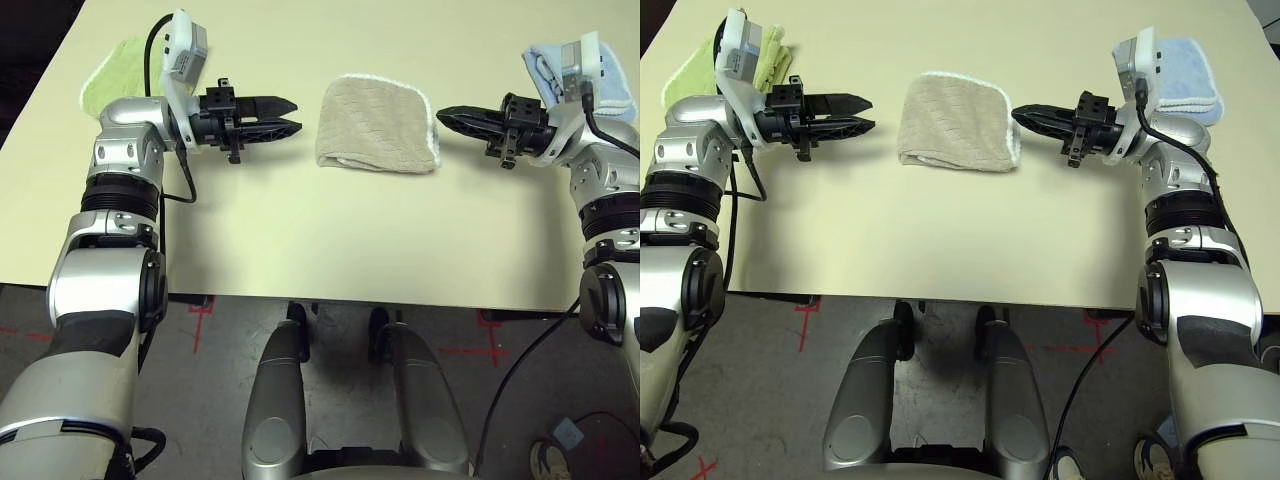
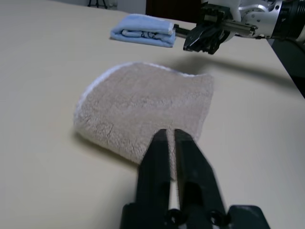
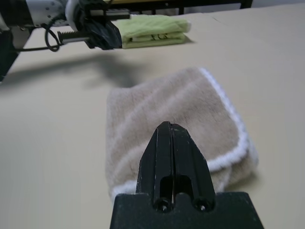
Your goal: Fold the towel and set it aside.
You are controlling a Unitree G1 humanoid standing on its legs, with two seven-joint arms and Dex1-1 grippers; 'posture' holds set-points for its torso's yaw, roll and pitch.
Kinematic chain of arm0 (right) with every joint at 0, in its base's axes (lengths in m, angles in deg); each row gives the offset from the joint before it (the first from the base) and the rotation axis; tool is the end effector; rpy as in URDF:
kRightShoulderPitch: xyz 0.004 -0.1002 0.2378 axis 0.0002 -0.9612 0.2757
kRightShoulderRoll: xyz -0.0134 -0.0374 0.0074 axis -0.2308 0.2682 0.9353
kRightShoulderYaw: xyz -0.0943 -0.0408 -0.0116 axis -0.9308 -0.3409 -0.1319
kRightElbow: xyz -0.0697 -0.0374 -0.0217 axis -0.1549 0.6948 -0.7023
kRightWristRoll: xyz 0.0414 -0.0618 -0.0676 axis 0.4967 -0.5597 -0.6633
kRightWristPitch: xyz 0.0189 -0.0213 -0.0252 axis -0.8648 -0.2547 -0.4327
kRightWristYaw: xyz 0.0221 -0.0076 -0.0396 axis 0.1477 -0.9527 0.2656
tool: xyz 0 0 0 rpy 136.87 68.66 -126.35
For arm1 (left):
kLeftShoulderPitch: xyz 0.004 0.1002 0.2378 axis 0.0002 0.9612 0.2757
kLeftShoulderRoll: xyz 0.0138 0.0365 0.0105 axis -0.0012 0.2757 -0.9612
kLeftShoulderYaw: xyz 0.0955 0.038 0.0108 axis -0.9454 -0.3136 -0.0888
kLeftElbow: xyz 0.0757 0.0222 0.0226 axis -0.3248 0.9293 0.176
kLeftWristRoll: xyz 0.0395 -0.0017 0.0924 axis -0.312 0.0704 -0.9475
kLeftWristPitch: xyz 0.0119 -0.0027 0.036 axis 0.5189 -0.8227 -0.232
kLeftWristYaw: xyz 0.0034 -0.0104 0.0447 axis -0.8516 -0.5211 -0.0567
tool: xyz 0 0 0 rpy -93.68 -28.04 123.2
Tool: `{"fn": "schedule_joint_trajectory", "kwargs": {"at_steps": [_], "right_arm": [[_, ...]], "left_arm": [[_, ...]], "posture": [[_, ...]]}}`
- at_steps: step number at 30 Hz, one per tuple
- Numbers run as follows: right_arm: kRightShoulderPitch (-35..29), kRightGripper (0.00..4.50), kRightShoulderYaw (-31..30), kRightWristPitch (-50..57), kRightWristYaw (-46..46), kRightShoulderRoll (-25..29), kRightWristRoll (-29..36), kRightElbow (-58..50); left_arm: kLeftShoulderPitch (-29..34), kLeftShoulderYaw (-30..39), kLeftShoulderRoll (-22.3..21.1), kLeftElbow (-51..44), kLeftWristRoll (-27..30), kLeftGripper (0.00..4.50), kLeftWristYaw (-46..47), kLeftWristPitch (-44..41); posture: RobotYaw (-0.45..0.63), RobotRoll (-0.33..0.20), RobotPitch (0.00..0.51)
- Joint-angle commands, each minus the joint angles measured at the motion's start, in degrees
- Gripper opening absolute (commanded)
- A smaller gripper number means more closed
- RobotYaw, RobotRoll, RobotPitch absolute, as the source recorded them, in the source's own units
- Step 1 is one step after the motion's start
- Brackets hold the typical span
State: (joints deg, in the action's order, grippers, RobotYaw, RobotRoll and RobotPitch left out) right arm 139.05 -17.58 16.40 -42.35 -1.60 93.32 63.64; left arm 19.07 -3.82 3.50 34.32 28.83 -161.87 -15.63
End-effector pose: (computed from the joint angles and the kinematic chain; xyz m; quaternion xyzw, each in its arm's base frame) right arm 0.3500 -0.2589 0.2381 -0.1389 -0.1551 0.5625 0.8001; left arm 0.3611 0.2353 0.2720 0.1579 -0.0875 -0.6114 0.7704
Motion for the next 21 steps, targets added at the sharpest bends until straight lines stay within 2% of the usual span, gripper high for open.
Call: {"fn": "schedule_joint_trajectory", "kwargs": {"at_steps": [1,4,7,9,15,21], "right_arm": [[-0.8,0.0,0.5,1.6,-0.5,-0.5,1.4,-2.7],[-0.6,0.0,0.2,2.4,0.3,-1.6,1.7,-3.8],[-0.4,0.0,-1.9,2.2,1.9,-4.3,-0.3,-2.9],[-1.2,0.0,-3.7,1.8,2.5,-5.6,-2.0,-2.7],[-1.6,0.0,-5.7,-0.5,9.3,-8.9,-6.0,1.0],[-1.6,0.0,-7.9,-2.0,12.4,-9.1,-10.4,5.4]], "left_arm": [[-1.3,0.7,1.9,0.7,0.0,0.05,0.6,-0.4],[-2.1,1.2,4.7,0.5,0.5,0.05,1.7,-1.5],[-3.0,-0.4,9.9,2.9,-1.8,0.05,3.5,0.9],[-3.3,-1.2,11.6,5.1,-3.5,0.05,5.0,2.1],[-3.0,-3.1,14.3,11.4,-8.2,0.05,10.7,3.7],[-2.3,-5.0,12.7,15.3,-13.8,0.05,15.2,5.1]], "posture": [[0.01,0.0,0.352],[0.02,0.0,0.349],[0.01,0.0,0.347],[0.01,0.0,0.346],[0.0,0.0,0.34],[-0.02,0.0,0.34]]}}
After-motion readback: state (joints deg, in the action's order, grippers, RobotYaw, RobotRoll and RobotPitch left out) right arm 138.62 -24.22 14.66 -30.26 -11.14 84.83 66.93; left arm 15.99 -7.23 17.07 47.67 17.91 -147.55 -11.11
